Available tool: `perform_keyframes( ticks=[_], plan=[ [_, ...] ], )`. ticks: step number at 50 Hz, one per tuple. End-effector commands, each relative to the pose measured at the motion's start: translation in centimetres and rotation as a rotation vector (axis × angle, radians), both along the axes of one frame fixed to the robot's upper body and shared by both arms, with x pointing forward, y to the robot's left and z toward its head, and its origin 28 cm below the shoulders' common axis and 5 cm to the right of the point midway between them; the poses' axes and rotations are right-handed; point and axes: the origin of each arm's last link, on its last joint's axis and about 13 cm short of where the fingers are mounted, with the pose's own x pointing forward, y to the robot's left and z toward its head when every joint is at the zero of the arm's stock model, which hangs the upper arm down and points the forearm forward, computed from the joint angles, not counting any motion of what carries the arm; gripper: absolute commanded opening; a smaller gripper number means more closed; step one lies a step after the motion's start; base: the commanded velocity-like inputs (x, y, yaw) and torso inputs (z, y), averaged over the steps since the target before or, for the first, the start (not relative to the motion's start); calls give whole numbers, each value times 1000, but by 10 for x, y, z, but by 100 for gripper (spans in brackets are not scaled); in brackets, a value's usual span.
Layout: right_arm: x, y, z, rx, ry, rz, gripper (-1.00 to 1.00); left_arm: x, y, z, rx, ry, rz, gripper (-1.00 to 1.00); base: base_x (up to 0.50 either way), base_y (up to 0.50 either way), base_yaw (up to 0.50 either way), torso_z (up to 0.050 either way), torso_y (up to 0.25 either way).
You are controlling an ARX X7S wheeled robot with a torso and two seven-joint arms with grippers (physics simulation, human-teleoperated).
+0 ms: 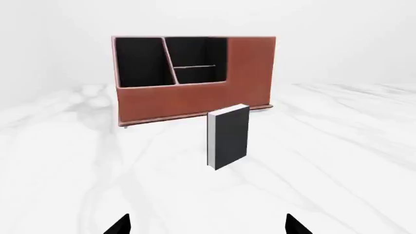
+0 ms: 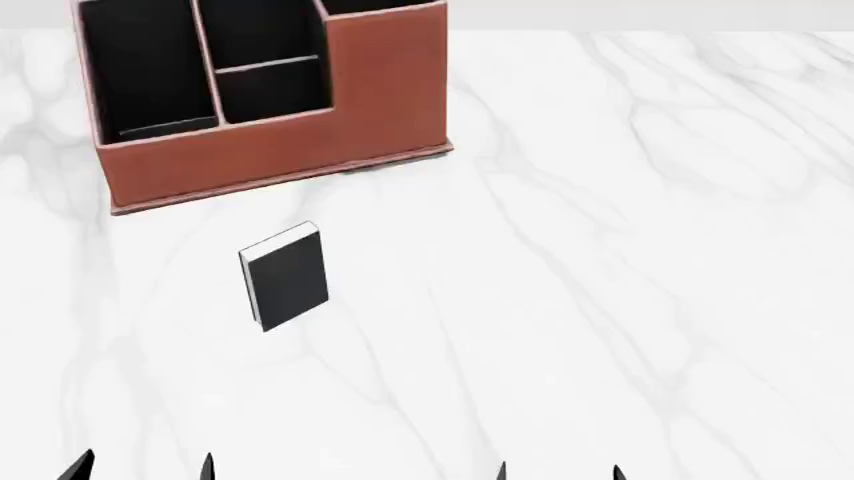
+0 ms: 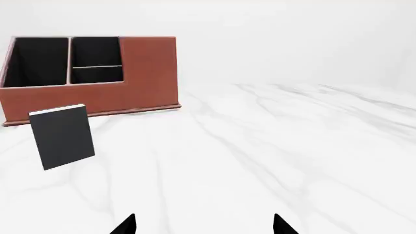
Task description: Pick up the book and place it in the left compartment of the caddy.
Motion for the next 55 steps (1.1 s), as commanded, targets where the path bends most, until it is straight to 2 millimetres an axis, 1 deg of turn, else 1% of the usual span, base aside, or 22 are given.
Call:
perform_keyframes(
  ticks=[1, 2, 3, 4, 5, 7, 9, 11, 13, 14, 15, 16, 19, 22, 26, 28, 33, 41, 47, 55],
  plan=[
    [4, -2, -5, -4, 15, 8, 100, -6, 1, -1, 13, -5, 5, 100, 0, 0, 0, 0, 0],
    [4, -3, -5, 16, 9, 20, 100, -12, 3, 2, 37, -22, 10, 100, 0, 0, 0, 0, 0],
    [4, -3, -6, 12, 15, 19, 100, -12, 4, 4, 30, -25, 13, 100, 0, 0, 0, 0, 0],
    [5, -3, -6, 9, 18, 20, 100, -1, 0, 4, 21, -21, 14, 100, 0, 0, 0, 0, 0],
    [6, -4, -6, 8, 21, 20, 100, 1, -1, 4, 16, -19, 14, 100, 0, 0, 0, 0, 0],
    [8, -5, -5, 6, 22, 18, 100, -6, 2, 2, 18, -11, 20, 100, 0, 0, 0, 0, 0],
    [10, -6, -5, 2, 23, 16, 100, -4, 1, 1, 27, -3, 24, 100, 0, 0, 0, 0, 0],
    [13, -7, -5, 3, 24, 17, 100, 5, -2, -1, 62, -15, 36, 100, 0, 0, 0, 0, 0],
    [13, -7, -5, 3, 24, 17, 100, 5, -2, -1, 62, -15, 36, 100, 0, 0, 0, 0, 0],
    [-5, -8, -23, 4, 91, 13, 100, 6, -2, -2, 61, -15, 50, 100, 0, 0, 0, 0, 0],
    [13, -6, -10, 3, 45, 25, 100, 4, -3, -4, 66, -13, 51, 100, 0, 0, 0, 0, 0],
    [14, -4, -16, -8, 53, 20, 100, 1, -3, -7, 88, -15, 54, 100, 0, 0, 0, 0, 0],
    [15, -3, -19, -2, 59, 16, 100, -1, -2, -8, 98, -21, 58, 100, 0, 0, 0, 0, 0],
    [14, -2, -18, -4, 47, 3, 100, -3, 1, -5, 97, -28, 73, 100, 0, 0, 0, 0, 0],
    [9, -3, -15, -22, 13, -30, 100, -4, 4, -8, 91, -23, 87, 100, 0, 34, 0, 0, 0],
    [5, -4, -12, -23, -4, -47, 100, -5, 3, -10, 87, -15, 92, 100, 0, 0, 500, 0, 0],
    [0, -6, -7, -27, -19, -55, 100, -8, 3, -8, 84, -28, 99, 100, 0, 0, 500, 0, 0],
    [-3, -7, -7, -21, -26, -43, 100, -9, 5, -5, 100, -46, 102, 100, 0, 0, 500, 0, 0],
    [-3, -8, -2, -16, -41, -42, 100, -11, 5, 5, 112, -76, 113, 100, 0, 0, 500, 0, 0],
    [-6, -8, -3, -13, -52, -47, 100, -14, 7, 5, 110, -83, 120, 100, 0, 0, 500, 0, 0]
  ],
)
